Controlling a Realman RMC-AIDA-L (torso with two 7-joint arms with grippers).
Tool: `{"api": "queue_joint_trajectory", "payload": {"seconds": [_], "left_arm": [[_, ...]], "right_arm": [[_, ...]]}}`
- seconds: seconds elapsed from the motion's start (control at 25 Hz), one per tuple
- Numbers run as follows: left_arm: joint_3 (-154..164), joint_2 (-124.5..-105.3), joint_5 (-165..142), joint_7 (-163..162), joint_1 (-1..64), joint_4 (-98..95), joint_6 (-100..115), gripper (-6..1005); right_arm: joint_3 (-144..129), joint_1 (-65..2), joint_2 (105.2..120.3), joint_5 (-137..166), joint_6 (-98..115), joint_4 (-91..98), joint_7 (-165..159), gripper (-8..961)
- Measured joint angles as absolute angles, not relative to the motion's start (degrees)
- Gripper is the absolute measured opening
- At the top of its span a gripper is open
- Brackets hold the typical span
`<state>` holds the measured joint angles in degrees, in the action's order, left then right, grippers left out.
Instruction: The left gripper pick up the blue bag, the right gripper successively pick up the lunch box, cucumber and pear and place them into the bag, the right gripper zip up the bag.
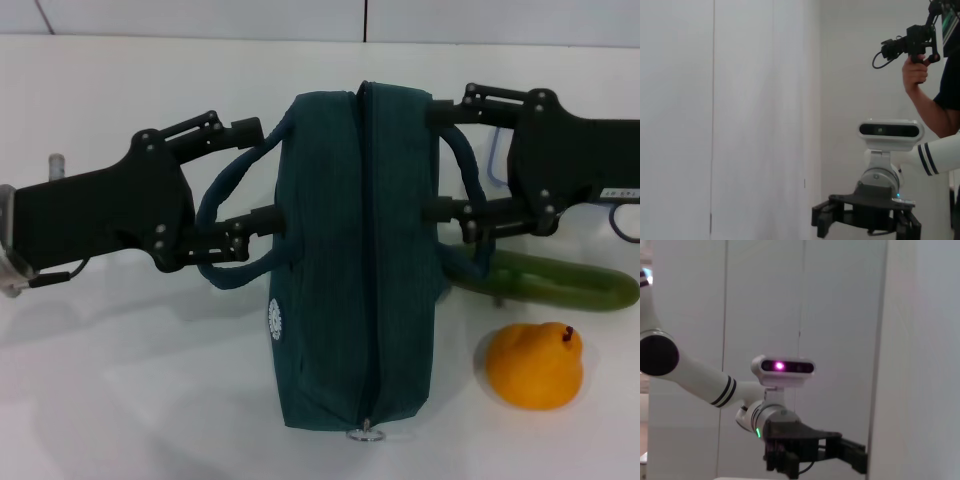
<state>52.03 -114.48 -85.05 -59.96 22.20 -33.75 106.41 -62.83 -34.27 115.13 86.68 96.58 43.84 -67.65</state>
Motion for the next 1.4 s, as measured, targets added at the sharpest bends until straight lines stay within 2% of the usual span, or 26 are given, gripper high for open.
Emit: {"api": "queue_joint_trajectory", "payload": {"seconds": [0.68,1.04,1.16,1.4], "left_arm": [[51.92,-114.53,-84.55,-61.96,22.17,-34.21,106.71,834],[51.98,-114.50,-88.22,-80.74,20.60,-46.03,105.55,820],[51.96,-114.93,-89.65,-87.68,20.46,-48.51,104.57,815],[51.97,-117.36,-94.52,-94.73,20.69,-50.67,100.02,806]], "right_arm": [[-59.39,-32.32,115.20,83.78,99.46,43.64,-67.09,870],[-57.32,-29.95,115.51,82.72,100.70,43.27,-67.23,870],[-57.19,-29.55,115.51,82.16,101.73,43.26,-67.21,870],[-57.00,-29.31,115.39,81.58,102.53,43.66,-67.31,869]]}}
